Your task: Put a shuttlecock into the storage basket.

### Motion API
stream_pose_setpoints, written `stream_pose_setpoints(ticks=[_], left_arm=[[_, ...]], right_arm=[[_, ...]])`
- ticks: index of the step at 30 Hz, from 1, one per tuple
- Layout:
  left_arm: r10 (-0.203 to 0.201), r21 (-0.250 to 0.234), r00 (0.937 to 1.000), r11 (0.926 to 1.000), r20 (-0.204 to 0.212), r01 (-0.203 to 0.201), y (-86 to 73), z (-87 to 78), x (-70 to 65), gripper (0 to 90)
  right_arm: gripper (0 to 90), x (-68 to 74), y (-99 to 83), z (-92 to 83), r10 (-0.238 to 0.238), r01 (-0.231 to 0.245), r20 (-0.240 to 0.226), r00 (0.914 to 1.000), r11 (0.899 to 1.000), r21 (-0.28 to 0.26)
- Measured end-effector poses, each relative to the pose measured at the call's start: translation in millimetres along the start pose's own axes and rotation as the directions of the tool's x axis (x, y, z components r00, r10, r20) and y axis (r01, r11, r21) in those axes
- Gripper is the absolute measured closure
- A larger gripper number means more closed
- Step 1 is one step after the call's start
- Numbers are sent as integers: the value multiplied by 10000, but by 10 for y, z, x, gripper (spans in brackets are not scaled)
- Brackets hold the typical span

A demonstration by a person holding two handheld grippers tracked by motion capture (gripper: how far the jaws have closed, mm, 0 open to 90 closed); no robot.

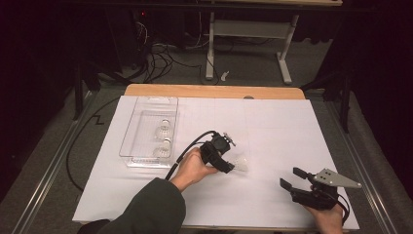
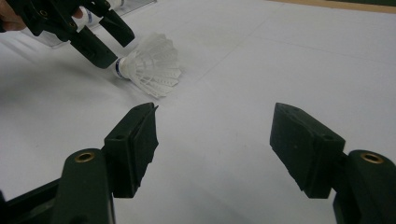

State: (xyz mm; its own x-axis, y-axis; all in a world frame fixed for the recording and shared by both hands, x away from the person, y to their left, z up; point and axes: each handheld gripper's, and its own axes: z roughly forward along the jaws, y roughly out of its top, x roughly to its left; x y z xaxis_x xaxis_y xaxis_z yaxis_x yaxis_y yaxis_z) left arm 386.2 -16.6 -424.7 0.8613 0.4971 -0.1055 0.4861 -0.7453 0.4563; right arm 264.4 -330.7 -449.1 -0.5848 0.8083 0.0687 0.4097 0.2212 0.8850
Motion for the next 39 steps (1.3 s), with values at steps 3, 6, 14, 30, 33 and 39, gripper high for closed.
stream_pose_setpoints(ticks=[3, 6, 14, 30, 33, 39], left_arm=[[10, 45, 10000, 10000, 17, -10, 4, 26, -4, 380], [54, 100, 10000, 9999, 50, -55, 11, 54, -14, 381], [129, 242, 9999, 9996, 71, -131, 17, 109, -23, 373], [165, 506, 9999, 9986, -28, -163, 20, 190, -18, 410], [156, 489, 9999, 9987, -37, -154, 20, 198, -11, 422], [97, 515, 10000, 9986, 13, -98, 18, 210, -7, 450]], right_arm=[[323, 0, -1, -2, 19, -19, 3, 10000, 10000, -4], [323, 0, 0, -1, -19, 19, -6, 10000, 10000, -7], [323, 0, 0, 1, -43, 43, -29, 10000, 10000, 9], [323, 0, 0, 2, -41, 41, -50, 10000, 10000, 11], [323, -1, -1, 1, -41, 41, -51, 10000, 10000, 11], [323, -2, -1, 2, -30, 30, -51, 10000, 10000, 15]])
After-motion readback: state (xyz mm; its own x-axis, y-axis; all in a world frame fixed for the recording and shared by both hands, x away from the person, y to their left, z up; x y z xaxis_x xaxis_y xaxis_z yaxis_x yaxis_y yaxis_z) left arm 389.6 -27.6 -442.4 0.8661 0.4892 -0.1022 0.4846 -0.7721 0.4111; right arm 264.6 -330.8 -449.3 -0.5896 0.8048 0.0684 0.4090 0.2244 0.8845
